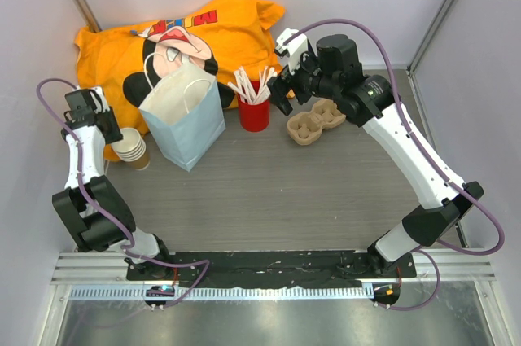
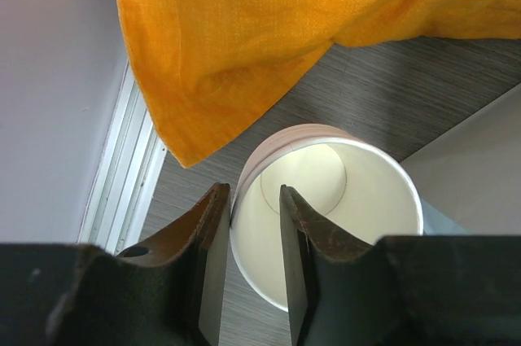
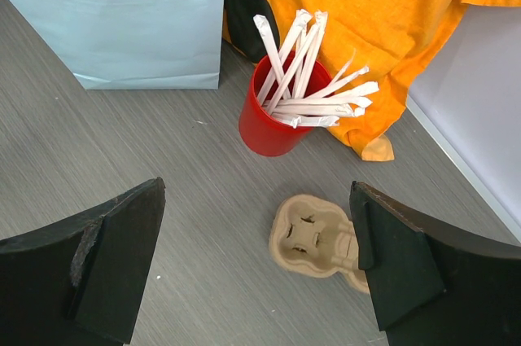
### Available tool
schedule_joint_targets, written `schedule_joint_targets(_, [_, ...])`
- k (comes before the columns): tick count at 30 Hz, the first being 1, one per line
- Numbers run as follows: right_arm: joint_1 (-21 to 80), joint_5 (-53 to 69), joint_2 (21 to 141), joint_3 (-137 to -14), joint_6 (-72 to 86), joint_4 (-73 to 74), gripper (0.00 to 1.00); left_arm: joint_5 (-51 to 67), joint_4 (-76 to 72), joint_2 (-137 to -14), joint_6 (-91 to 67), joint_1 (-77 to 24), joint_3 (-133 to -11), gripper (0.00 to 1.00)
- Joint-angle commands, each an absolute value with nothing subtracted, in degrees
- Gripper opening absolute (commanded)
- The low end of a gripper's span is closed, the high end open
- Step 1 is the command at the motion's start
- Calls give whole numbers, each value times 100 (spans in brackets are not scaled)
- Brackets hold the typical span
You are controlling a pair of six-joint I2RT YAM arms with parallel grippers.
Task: Pack the takeout coffee
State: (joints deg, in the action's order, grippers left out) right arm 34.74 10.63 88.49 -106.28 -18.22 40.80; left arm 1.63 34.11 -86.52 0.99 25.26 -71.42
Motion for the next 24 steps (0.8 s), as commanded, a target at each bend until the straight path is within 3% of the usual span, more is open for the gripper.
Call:
schedule_joint_targets(1, [3472,1125,8807,-10687,-1775,3841,99,272,3217,-8561,158,2575,-7137,34])
schedule_joint_targets(5, [3463,1116,8807,-10687,-1784,3850,99,255,3226,-8526,167,2566,-7128,33])
schedule_joint_targets(12, [3472,1151,8824,-10688,-1767,3850,99,194,3225,-8403,149,2575,-7066,17])
schedule_joint_targets(24, [3472,1204,8886,-10740,-1749,3850,99,272,3261,-8104,149,2619,-6996,17])
